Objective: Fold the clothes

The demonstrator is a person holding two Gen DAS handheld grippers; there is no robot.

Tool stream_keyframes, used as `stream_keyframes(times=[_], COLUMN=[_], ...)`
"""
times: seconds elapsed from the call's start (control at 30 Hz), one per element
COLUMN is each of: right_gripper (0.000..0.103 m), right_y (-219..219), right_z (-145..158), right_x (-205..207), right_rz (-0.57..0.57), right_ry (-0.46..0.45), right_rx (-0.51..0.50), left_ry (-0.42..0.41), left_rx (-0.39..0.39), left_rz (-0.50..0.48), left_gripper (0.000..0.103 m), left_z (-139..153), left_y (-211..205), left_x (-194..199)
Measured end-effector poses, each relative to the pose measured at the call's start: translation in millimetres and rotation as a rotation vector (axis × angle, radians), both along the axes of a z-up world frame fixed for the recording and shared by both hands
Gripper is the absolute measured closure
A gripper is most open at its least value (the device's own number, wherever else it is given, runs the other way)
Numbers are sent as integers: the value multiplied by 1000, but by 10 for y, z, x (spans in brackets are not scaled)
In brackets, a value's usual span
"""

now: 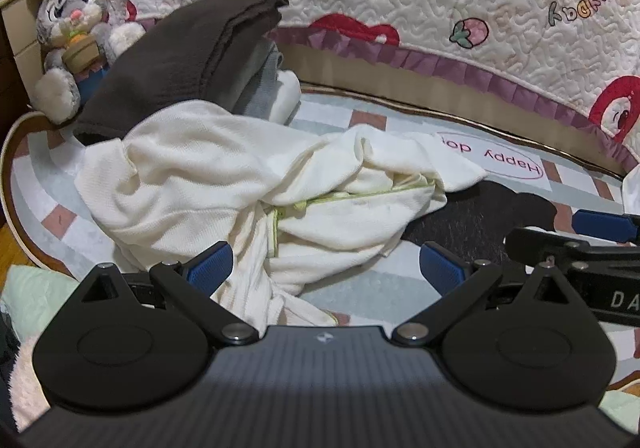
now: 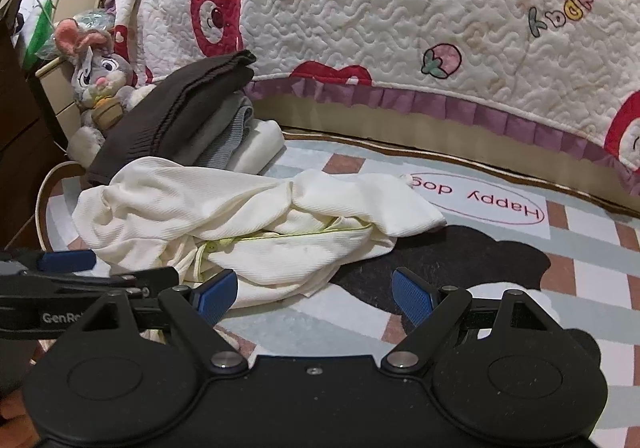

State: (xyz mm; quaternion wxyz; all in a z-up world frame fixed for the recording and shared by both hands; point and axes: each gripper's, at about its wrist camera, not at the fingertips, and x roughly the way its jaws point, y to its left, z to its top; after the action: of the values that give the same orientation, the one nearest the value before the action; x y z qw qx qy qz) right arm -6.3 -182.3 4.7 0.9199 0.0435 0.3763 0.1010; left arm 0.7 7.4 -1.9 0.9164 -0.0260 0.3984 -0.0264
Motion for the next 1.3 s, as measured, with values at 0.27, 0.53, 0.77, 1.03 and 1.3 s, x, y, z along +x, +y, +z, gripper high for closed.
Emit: stream_keyframes(times=[0.27,0.53,0.77,1.03,1.3], right_gripper=[15,15,15,15,15], right_y=[6,-40,-56,-54,-34], right_z=[-70,-95,-112,-131,-140], right_x=[-5,-10,-4,4,8], right_rz=[-9,-28,-27,-31,-28], right_ry=[43,63,76,89,89], right_rx=[-31,10,22,18,0], left_ry=[9,-3,8,19,28], left_rx=[13,21,14,19,10], left_rz=[-13,-22,-25,-25,-27], left_gripper=[2,2,2,2,2], left_z=[-38,-27,-62,-91,-130], left_y=[-35,-70,-76,-91,-75], left_x=[-1,-20,-28,0,26])
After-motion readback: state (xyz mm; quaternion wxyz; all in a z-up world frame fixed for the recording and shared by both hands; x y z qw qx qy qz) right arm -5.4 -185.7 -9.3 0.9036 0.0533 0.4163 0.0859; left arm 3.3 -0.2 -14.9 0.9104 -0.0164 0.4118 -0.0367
